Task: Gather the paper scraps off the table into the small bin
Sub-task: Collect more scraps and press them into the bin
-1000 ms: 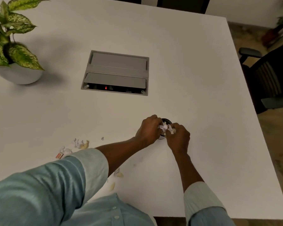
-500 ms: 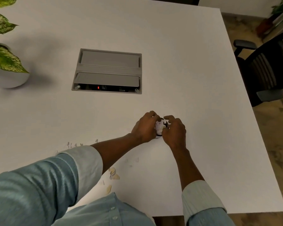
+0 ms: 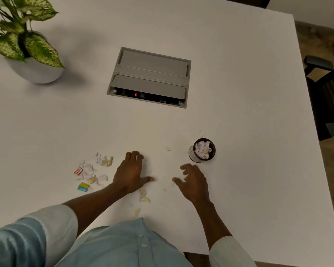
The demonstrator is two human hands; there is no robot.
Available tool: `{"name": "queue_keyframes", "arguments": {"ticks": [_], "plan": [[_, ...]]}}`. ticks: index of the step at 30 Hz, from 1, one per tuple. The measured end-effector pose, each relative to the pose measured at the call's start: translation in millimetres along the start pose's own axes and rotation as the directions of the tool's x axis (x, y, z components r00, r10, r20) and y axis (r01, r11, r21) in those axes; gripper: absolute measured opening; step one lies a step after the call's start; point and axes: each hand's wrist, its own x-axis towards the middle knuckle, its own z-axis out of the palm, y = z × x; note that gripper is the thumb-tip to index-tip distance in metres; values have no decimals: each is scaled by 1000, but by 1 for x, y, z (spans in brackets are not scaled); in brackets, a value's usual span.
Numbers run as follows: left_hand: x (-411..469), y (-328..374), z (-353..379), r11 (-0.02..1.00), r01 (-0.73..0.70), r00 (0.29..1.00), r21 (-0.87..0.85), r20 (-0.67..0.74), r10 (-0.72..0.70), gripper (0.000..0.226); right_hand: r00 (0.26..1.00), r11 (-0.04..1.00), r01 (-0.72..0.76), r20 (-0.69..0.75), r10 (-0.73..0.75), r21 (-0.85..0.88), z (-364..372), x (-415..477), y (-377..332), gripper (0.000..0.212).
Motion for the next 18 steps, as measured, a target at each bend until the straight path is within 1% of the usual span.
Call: {"name": "queue_keyframes", "arguments": {"ticks": [2,5,9,12,14,16,18], "plan": [[-16,-13,5,999,2,1000,46,6,-2,113,997,999,-32,73,33,-18,16,-5,6,57],[-36,-25,14,993,-11,999,118,51,5,126,990,998,-60,122,64,-36,35,-11,12,73],[-55,-24,32,987,-27,991,157,130,6,137,986,1000,-8,165,12,-24,50,-15,13,86],[-65,-22,46,980,-31,984,197,179,-5,134,975,997,69,213,-59,-38,60,-13,8,95],[-68,-21,55,969,-33,985,243,172,-10,126,965,990,120,245,-98,-75,66,-10,1,99],[-68,-19,60,966,-41,987,256,162,-1,120,953,976,174,273,-135,-127,73,-7,-8,98],[-65,-16,62,970,-51,984,238,178,8,115,946,967,204,284,-155,-155,80,-2,-16,91]]}}
